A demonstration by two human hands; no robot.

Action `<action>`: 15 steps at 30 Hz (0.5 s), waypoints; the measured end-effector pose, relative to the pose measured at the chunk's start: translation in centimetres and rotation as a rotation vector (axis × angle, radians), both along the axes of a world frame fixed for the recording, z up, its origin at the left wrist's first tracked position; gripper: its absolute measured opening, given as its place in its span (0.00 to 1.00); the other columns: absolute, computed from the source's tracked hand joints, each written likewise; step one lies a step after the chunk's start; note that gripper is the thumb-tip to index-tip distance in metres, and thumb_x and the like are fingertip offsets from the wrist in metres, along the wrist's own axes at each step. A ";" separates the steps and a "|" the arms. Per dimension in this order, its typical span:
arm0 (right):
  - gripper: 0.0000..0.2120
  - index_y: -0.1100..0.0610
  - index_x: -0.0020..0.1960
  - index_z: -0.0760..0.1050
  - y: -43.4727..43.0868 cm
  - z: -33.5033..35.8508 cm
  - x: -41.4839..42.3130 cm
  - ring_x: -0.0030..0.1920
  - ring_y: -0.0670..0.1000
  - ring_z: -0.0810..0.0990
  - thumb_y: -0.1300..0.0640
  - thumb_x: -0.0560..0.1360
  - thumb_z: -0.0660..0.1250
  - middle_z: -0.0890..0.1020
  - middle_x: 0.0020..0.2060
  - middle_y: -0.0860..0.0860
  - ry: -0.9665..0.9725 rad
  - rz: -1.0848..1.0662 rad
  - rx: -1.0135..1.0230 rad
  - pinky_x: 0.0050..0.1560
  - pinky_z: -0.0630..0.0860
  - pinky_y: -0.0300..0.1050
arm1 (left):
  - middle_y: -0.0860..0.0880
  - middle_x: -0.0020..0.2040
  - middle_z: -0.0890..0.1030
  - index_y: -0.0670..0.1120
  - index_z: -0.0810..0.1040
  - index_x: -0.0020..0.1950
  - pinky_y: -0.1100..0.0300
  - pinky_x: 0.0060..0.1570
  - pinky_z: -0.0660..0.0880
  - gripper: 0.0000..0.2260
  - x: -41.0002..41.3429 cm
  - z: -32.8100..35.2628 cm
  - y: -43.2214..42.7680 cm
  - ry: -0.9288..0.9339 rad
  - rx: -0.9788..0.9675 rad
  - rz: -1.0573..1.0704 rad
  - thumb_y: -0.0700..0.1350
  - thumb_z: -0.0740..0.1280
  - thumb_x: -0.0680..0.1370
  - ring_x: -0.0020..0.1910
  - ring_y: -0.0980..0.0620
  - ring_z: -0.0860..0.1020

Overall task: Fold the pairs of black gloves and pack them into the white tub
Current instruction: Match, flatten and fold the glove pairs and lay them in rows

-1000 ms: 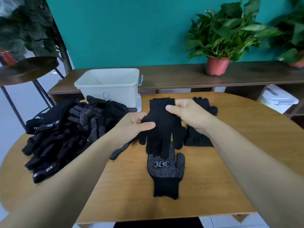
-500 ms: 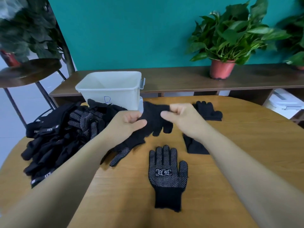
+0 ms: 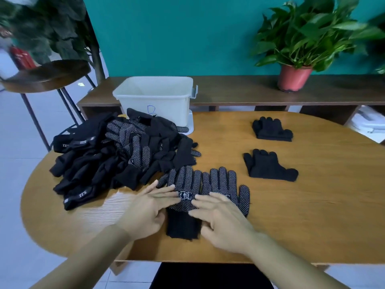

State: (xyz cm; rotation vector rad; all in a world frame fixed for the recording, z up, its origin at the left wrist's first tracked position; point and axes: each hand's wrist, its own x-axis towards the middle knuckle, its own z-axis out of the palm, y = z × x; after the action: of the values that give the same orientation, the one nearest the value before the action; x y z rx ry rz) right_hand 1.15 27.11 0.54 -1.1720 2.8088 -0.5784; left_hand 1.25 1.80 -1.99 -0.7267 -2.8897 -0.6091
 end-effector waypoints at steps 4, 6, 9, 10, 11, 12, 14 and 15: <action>0.25 0.54 0.76 0.66 0.4 0.8 -1.4 0.77 0.49 0.60 0.53 0.79 0.54 0.66 0.75 0.52 0.098 -0.284 0.021 0.73 0.39 0.40 | 0.54 0.70 0.76 0.50 0.79 0.68 0.65 0.76 0.47 0.26 -0.9 1.3 2.4 -0.001 0.056 0.071 0.45 0.53 0.74 0.74 0.62 0.65; 0.29 0.56 0.80 0.48 0.7 0.0 -2.0 0.79 0.49 0.44 0.44 0.83 0.45 0.49 0.80 0.52 0.028 -0.359 0.183 0.73 0.33 0.42 | 0.53 0.76 0.67 0.48 0.70 0.75 0.65 0.76 0.41 0.28 -1.1 1.2 4.9 0.006 -0.024 0.055 0.53 0.47 0.79 0.77 0.59 0.57; 0.49 0.54 0.78 0.33 1.5 -1.8 -2.1 0.76 0.48 0.31 0.30 0.65 0.17 0.36 0.78 0.52 -0.051 -0.361 0.318 0.75 0.31 0.46 | 0.53 0.80 0.48 0.47 0.50 0.81 0.60 0.74 0.31 0.40 -1.1 -0.5 7.5 -0.055 -0.210 0.068 0.68 0.29 0.76 0.79 0.54 0.39; 0.52 0.54 0.78 0.31 2.0 -2.5 -2.0 0.76 0.48 0.30 0.30 0.59 0.12 0.34 0.78 0.52 -0.067 -0.363 0.338 0.75 0.31 0.46 | 0.52 0.81 0.46 0.47 0.47 0.81 0.58 0.74 0.30 0.43 -1.1 -1.1 7.9 -0.070 -0.234 0.086 0.69 0.25 0.74 0.78 0.52 0.36; 0.52 0.53 0.77 0.30 2.5 -2.9 -1.9 0.76 0.48 0.29 0.30 0.58 0.11 0.33 0.78 0.51 -0.072 -0.370 0.343 0.75 0.31 0.46 | 0.52 0.81 0.43 0.48 0.44 0.81 0.56 0.73 0.30 0.44 -1.0 -1.5 8.1 -0.082 -0.247 0.103 0.69 0.22 0.72 0.77 0.51 0.33; 0.51 0.53 0.76 0.29 3.1 -3.2 -1.8 0.76 0.48 0.29 0.30 0.59 0.11 0.33 0.77 0.51 -0.070 -0.373 0.337 0.75 0.31 0.46 | 0.53 0.80 0.41 0.49 0.42 0.81 0.55 0.73 0.30 0.44 -0.8 -1.7 8.3 -0.095 -0.269 0.116 0.69 0.21 0.71 0.77 0.51 0.32; 0.47 0.52 0.76 0.29 4.2 -3.1 -1.1 0.75 0.48 0.29 0.31 0.63 0.14 0.32 0.77 0.50 -0.078 -0.374 0.332 0.75 0.30 0.46 | 0.54 0.79 0.35 0.52 0.35 0.78 0.53 0.74 0.29 0.38 0.0 -1.7 8.9 -0.111 -0.307 0.130 0.68 0.22 0.71 0.77 0.51 0.30; 0.45 0.52 0.77 0.29 4.8 -3.1 -0.8 0.76 0.48 0.29 0.31 0.64 0.16 0.31 0.76 0.50 -0.075 -0.380 0.334 0.75 0.30 0.46 | 0.54 0.78 0.33 0.53 0.33 0.77 0.53 0.75 0.30 0.35 0.3 -1.6 9.1 -0.121 -0.318 0.141 0.67 0.25 0.73 0.77 0.51 0.30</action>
State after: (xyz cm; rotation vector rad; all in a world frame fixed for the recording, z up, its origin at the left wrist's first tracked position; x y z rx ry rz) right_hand 0.32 31.90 -2.57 -0.5531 2.9219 -0.1464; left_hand 1.53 10.91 -3.61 -0.5258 -3.1558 -0.1850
